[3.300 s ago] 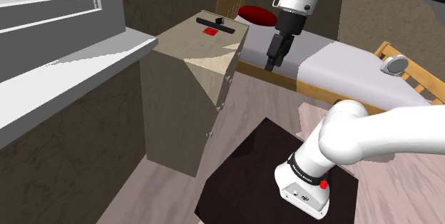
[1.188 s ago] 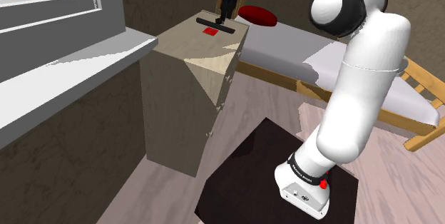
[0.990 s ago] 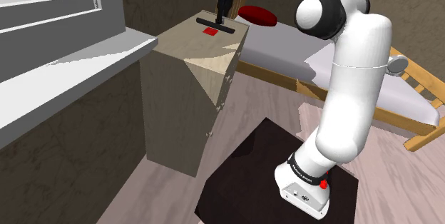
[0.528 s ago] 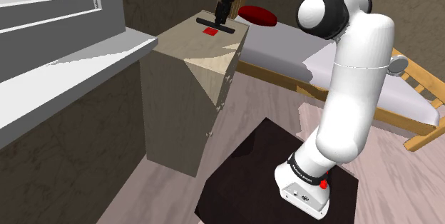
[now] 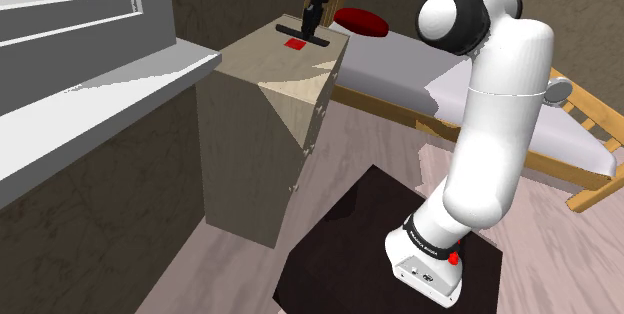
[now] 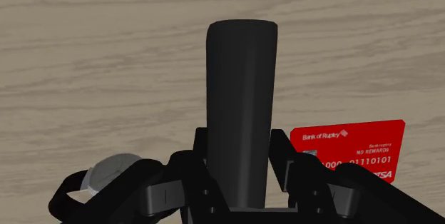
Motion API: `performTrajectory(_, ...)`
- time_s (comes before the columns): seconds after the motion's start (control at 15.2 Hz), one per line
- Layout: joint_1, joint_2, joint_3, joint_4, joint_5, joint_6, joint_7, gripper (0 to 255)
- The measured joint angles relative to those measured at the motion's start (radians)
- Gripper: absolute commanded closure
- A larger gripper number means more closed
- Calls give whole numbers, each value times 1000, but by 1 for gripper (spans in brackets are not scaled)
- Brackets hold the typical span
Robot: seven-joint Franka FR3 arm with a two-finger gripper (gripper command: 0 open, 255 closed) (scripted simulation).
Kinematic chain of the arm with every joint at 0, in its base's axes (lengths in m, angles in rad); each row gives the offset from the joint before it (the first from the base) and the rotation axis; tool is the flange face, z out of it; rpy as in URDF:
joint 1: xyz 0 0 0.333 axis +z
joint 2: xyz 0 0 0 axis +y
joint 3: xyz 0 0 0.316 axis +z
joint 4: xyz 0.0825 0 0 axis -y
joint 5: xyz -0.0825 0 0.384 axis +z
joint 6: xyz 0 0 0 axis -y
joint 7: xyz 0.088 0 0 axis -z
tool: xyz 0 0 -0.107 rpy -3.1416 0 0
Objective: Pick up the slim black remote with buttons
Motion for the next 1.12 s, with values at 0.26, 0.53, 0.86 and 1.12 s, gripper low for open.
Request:
performTrajectory(0.26,-1,2,0,8,1,-8,-1,255)
performTrajectory(0.53,-8,15,0,72,4,-60,2,255)
performTrajectory(0.86,-21,45,1,187,11,-145,8,255)
performTrajectory(1.12,-39,85,3,307,22,-225,12,255)
